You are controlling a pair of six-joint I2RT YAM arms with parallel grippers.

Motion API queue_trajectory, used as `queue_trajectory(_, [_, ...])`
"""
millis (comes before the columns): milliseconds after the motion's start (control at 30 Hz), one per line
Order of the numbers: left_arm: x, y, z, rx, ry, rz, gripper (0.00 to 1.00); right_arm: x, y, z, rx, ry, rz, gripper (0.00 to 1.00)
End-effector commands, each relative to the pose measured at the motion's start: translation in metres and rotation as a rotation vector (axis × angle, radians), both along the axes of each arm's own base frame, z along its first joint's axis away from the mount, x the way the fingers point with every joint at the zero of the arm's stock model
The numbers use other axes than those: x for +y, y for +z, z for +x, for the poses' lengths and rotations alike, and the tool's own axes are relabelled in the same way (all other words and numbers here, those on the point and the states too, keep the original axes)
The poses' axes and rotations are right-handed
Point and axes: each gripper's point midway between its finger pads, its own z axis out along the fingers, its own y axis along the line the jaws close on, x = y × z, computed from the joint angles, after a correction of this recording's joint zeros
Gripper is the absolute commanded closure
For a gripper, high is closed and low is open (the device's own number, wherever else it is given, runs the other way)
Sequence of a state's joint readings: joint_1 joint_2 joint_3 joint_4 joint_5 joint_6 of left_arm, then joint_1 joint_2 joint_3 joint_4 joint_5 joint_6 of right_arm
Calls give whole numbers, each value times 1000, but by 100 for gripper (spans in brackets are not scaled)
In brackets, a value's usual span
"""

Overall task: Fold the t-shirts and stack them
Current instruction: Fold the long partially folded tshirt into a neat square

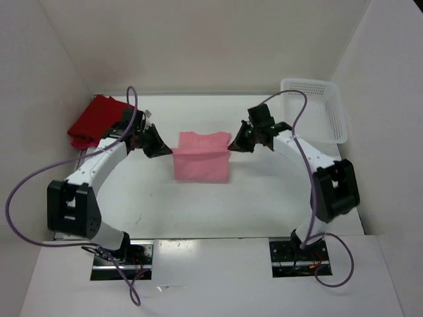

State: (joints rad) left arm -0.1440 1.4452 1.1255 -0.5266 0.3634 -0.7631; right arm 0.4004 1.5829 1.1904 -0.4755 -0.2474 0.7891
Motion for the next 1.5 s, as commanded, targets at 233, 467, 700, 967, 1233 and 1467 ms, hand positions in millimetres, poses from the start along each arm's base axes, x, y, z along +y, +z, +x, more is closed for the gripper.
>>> queue_trajectory(233, [4, -27, 122, -72, 100, 42, 100, -24, -7, 123, -115, -37, -118, 100])
queue_trajectory(467, [11, -41, 176, -103, 155, 100, 99, -28, -33, 171, -122, -45, -143, 100])
queue_trajectory(700, [22, -53, 201, -130, 204, 164, 65, -22, -55, 197, -106, -42, -117, 89])
queue_trajectory(967, [35, 1, 207, -261, 258, 143, 41, -18, -5, 198, -201, -28, -79, 68])
queue_trajectory(1233, [-80, -32, 132, -191, -21, 30, 50, 2, -16, 162, -169, 29, -77, 88])
queue_trajectory(1467, [-88, -94, 91, -75, -44, 61, 50, 49, -51, 161, -91, 164, -38, 95])
